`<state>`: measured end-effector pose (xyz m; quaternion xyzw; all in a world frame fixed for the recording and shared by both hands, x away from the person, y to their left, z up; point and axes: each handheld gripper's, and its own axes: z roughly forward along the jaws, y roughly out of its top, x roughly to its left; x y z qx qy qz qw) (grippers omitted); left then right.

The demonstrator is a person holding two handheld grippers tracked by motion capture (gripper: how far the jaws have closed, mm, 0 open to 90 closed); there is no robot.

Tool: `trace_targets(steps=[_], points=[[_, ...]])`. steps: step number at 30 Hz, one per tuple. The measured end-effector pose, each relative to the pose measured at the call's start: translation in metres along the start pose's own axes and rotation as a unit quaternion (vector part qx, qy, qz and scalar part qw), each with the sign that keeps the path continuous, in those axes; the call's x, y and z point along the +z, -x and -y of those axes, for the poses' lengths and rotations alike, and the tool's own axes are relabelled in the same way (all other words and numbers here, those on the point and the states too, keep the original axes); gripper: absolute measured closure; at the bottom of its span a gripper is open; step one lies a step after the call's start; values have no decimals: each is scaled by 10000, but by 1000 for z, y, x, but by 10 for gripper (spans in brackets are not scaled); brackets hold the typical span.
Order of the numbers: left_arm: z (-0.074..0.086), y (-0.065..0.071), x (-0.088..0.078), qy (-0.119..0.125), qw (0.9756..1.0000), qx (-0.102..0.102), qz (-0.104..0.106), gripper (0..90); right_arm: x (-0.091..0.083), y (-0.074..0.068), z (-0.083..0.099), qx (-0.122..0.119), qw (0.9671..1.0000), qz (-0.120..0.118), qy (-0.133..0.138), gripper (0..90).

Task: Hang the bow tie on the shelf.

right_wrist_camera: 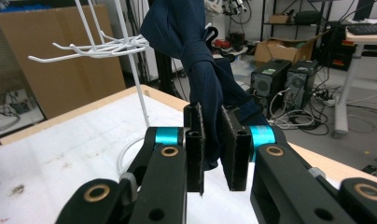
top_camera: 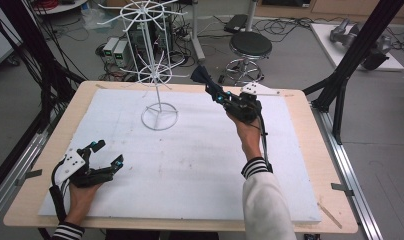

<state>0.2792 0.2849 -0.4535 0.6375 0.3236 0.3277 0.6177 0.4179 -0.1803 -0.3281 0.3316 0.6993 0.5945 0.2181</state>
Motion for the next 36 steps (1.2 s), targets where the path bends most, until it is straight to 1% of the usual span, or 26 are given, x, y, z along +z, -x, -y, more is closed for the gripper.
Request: trace_targets(steps=[4, 7, 8, 10, 11, 13, 19, 24, 31, 36], points=[[0, 0, 0, 1, 10000, 4, 0, 145, 4, -2, -7, -1, 10000, -8, -3, 814], [0, 0, 0, 1, 10000, 2, 2, 145, 5, -3, -11, -46, 10000, 10, 61, 814], [0, 0, 0, 3, 10000, 0, 2, 145, 5, -3, -12, 1, 10000, 4, 52, 814], [0, 0, 0, 2, 10000, 2, 3, 145, 6, -3, -14, -67, 10000, 31, 14, 814], [0, 0, 0, 1, 10000, 1, 4, 145, 6, -3, -15, -58, 10000, 33, 12, 814], [0, 0, 0, -2, 10000, -4, 10, 145, 8, -5, -17, -67, 10000, 17, -6, 814], [0, 0, 0, -4, 10000, -3, 11, 145, 14, -10, -25, -228, 9997, -34, -53, 814], [0, 0, 0, -3, 10000, -4, 13, 145, 20, -15, -31, -272, 9996, -84, -61, 814], [0, 0, 0, 3, 10000, -5, 16, 145, 28, -19, -38, -283, 9996, -36, -12, 813], [0, 0, 0, -3, 10000, 0, 22, 145, 33, -22, -40, -287, 9996, 57, -21, 812]])
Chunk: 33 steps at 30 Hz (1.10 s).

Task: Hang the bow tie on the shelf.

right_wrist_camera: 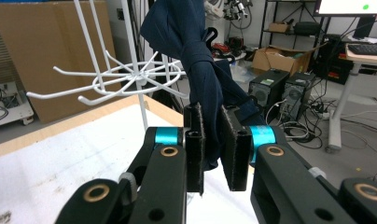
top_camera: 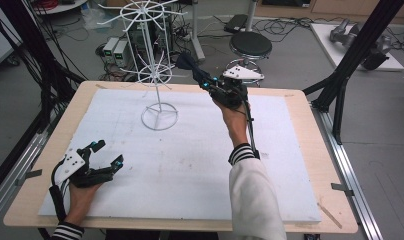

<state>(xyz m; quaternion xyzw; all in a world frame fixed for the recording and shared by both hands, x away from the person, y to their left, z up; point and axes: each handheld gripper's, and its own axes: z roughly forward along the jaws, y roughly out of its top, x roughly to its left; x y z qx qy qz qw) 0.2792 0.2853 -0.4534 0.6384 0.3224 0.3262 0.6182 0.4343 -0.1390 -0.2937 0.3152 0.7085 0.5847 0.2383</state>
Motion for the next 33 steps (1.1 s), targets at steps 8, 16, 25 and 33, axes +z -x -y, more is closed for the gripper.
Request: trace_targets(steps=[8, 16, 25, 33], points=[[0, 0, 0, 4, 10000, -4, -2, 145, 8, -5, -3, -11, 10000, 51, 40, 811], [0, 0, 0, 12, 10000, -8, 6, 145, 18, -10, -4, -31, 10000, -40, 48, 808], [0, 0, 0, 18, 10000, -12, 4, 145, 22, -13, -3, -25, 10000, -65, -9, 806], [0, 0, 0, 29, 10000, -20, 4, 145, 26, -14, 0, -22, 9999, -107, -72, 805]])
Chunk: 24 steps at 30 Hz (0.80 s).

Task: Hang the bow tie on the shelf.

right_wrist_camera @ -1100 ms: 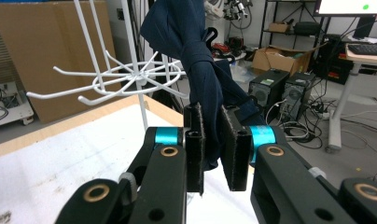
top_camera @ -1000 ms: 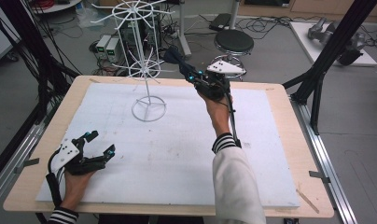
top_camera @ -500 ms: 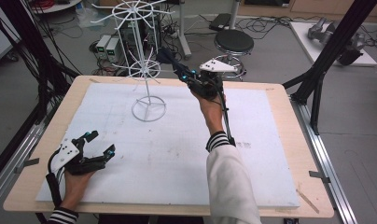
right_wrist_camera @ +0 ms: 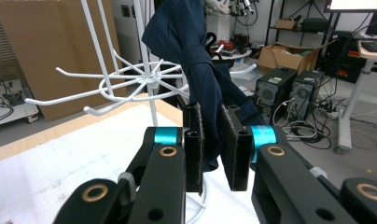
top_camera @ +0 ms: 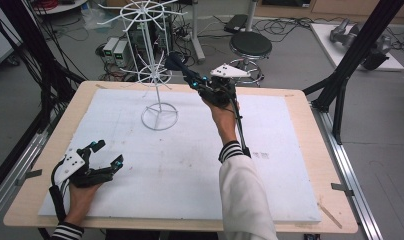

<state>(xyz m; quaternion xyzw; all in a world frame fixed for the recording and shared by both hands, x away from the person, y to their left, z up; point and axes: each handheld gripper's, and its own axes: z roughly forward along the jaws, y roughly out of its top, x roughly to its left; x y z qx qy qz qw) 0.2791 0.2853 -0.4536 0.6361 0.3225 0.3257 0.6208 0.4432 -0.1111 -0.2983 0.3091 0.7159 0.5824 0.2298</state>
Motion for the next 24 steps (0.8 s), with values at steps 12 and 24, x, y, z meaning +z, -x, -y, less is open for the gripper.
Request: trace_targets(steps=[12, 24], points=[[0, 0, 0, -10, 10000, 15, 1, 145, 11, -5, 6, -37, 9997, -92, -222, 804], [0, 0, -1, 13, 10000, 26, -4, 145, 13, -5, 13, -53, 9989, -132, -437, 787]])
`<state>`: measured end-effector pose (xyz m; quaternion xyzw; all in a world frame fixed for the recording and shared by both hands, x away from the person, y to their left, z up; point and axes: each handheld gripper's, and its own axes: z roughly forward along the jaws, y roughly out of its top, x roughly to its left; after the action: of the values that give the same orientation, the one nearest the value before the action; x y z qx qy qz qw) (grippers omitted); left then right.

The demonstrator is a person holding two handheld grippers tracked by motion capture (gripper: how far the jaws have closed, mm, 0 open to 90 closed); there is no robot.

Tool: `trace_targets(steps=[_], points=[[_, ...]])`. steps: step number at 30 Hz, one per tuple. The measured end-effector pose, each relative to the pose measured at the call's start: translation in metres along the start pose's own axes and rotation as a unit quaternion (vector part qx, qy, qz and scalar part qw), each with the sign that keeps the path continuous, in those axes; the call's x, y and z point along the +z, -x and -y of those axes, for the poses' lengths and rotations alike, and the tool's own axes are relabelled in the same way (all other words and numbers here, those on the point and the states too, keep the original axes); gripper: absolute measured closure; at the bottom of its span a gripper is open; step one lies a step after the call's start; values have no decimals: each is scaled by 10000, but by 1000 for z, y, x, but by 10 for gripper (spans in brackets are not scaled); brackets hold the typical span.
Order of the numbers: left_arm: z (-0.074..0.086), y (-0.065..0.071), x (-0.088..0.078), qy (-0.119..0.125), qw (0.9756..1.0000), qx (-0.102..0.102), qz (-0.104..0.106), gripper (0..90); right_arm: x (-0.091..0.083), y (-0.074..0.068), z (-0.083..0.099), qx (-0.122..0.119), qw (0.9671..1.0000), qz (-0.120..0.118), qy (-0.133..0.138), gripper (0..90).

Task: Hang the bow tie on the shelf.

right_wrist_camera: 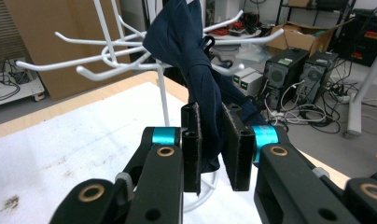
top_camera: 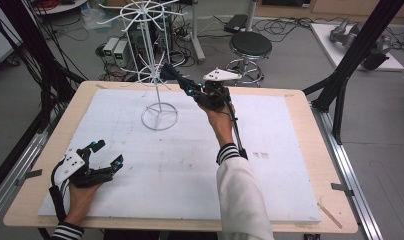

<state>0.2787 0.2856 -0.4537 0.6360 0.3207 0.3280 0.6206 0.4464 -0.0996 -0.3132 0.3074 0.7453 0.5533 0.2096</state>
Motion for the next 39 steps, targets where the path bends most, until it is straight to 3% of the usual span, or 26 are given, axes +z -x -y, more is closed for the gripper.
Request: trace_targets(steps=[10, 16, 19, 24, 26, 28, 35, 37, 39], points=[[0, 0, 0, -5, 10000, -5, -8, 145, 0, 0, 1, -40, 9999, -22, -139, 728], [0, 1, 1, -45, 10000, 24, -26, 145, -1, -2, 1, -199, 9995, -83, -251, 654], [0, 1, 1, -59, 10000, 27, -29, 145, -1, 1, 2, -112, 9994, -142, -287, 579], [0, 0, 1, -58, 10000, 4, -46, 145, -4, 2, 1, -80, 9989, -240, -394, 312], [0, 0, 1, -56, 10000, 12, -37, 145, -6, 0, 0, -156, 9990, -102, -412, 192], [0, 0, 1, -52, 10000, 3, -45, 145, -8, 0, -1, -176, 9991, -86, -369, 127], [0, 1, 0, -16, 10000, 7, -42, 145, -24, 0, -4, 3, 9996, -159, -230, 110], [0, 0, 0, 0, 10000, 5, -41, 145, -35, -3, 0, -129, 9999, -21, 39, 111], [0, 0, 0, -8, 10000, 8, -36, 145, -46, -3, 4, -101, 9999, 2, 57, 111]])
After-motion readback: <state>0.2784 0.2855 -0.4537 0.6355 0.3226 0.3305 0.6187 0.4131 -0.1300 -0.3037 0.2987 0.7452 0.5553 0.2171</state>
